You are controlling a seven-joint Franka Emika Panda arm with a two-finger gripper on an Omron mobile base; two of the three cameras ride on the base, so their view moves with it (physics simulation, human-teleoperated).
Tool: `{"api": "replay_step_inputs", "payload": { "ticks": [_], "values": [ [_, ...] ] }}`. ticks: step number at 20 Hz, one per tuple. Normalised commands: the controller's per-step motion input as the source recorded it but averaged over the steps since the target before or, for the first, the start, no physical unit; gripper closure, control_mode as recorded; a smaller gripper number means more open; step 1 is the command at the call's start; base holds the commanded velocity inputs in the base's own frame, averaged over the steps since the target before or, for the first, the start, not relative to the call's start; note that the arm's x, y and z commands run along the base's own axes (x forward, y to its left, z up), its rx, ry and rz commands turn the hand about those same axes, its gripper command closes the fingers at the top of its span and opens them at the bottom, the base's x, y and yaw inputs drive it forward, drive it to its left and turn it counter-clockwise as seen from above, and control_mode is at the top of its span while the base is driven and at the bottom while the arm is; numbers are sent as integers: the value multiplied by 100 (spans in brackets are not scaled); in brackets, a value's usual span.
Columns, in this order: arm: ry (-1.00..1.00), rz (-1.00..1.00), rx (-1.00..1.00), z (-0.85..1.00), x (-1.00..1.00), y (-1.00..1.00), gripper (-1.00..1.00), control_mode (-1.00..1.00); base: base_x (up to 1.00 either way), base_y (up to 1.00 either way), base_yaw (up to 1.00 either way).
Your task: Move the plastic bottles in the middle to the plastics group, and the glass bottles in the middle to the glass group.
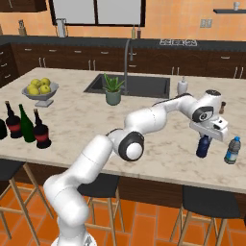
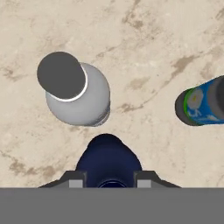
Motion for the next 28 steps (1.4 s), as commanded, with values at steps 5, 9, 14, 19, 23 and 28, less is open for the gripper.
{"api": "replay_step_inputs", "payload": {
  "ticks": [5,9,14,19,23,28],
  "values": [
    [-9,0,-6,-69,-9,31,100,-100,0,0,0],
    [-4,0,-9,-53,-11,59,-100,-100,0,0,0],
    [-3,4,-29,-14,-9,37,-100,-100,0,0,0],
    [-10,14,-26,30,-31,10,-100,-100,0,0,0],
    [0,13,-8,4,-27,40,-100,-100,0,0,0],
    [4,4,5,3,-33,37,-100,-100,0,0,0]
  ]
}}
